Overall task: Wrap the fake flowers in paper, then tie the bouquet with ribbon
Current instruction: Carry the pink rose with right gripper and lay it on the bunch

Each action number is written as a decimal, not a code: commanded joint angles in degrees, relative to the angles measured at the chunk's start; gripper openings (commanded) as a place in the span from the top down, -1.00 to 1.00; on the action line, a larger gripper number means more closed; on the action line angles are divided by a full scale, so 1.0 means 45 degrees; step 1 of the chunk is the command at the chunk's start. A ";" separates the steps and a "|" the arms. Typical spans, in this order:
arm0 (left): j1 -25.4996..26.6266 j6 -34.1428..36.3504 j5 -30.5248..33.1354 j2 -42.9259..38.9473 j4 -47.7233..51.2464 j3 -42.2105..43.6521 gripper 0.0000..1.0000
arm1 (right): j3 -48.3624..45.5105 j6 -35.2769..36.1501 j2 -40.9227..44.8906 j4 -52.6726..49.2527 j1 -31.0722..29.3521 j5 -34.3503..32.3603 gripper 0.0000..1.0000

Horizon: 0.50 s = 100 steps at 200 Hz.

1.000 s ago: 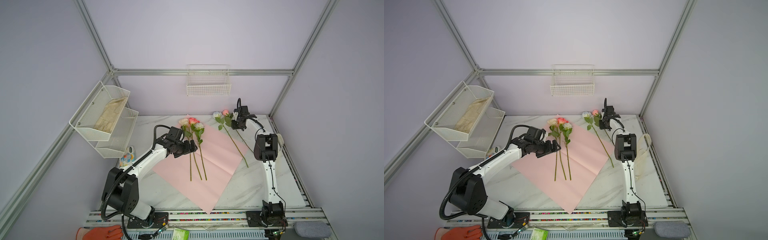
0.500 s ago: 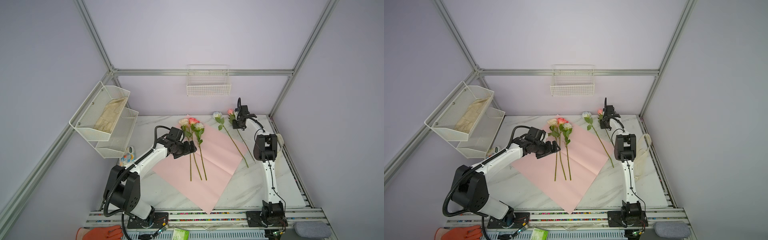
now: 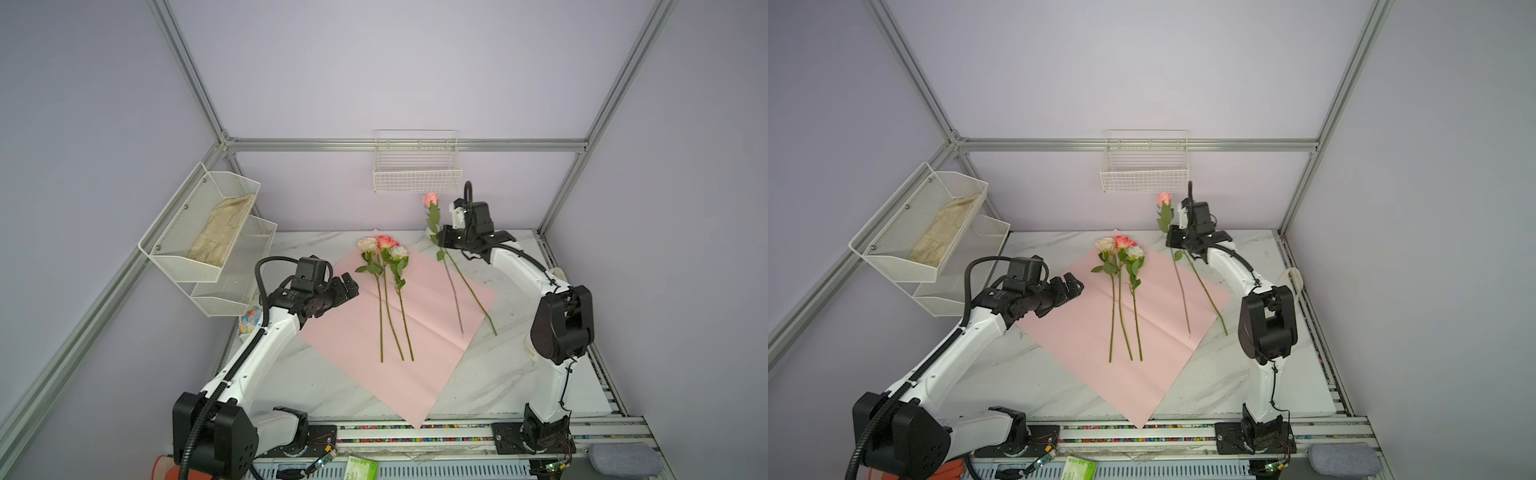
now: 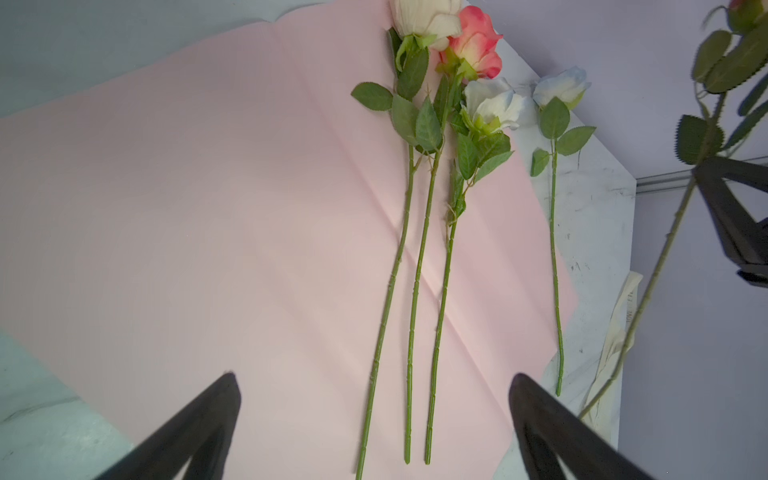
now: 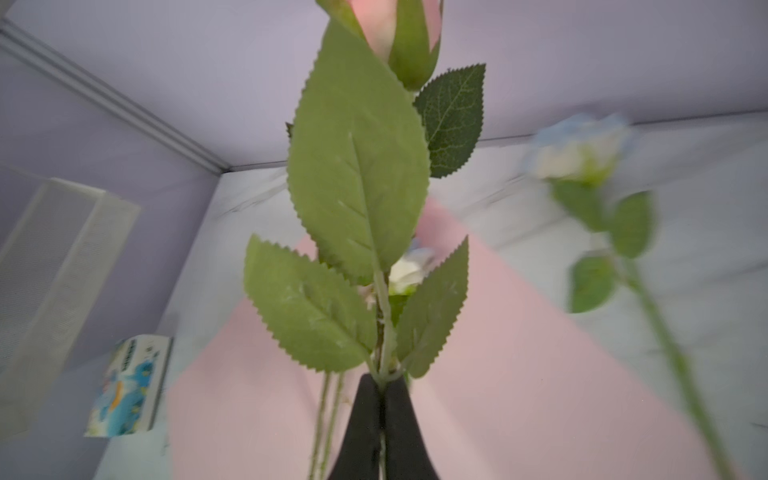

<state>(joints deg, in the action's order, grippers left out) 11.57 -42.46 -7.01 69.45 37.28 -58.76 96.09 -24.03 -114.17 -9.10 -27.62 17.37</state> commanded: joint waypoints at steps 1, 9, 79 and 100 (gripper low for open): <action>-0.0188 -0.0009 0.0048 -0.0648 -0.0222 0.0586 -0.99 | 0.0224 -0.2804 -0.1336 0.1996 -0.1070 -0.0463 1.00; -0.0208 0.0021 -0.0020 -0.0758 -0.0204 0.0626 -0.99 | 0.0671 -0.2860 -0.1866 0.2041 -0.1341 -0.0524 1.00; -0.0299 -0.0110 -0.0372 -0.1044 -0.0221 0.1106 -0.99 | 0.1237 -0.3557 -0.3529 0.1896 -0.2013 -0.1571 0.77; -0.0306 0.0056 -0.1055 -0.0788 -0.0368 0.0888 -0.99 | 0.2043 -0.2581 -0.3500 0.1027 -0.1932 -0.1115 0.36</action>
<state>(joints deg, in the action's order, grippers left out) 10.57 -42.48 -8.14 65.63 37.50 -55.48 101.80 -37.65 -131.37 -3.70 -36.53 11.97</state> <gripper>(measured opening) 0.996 0.245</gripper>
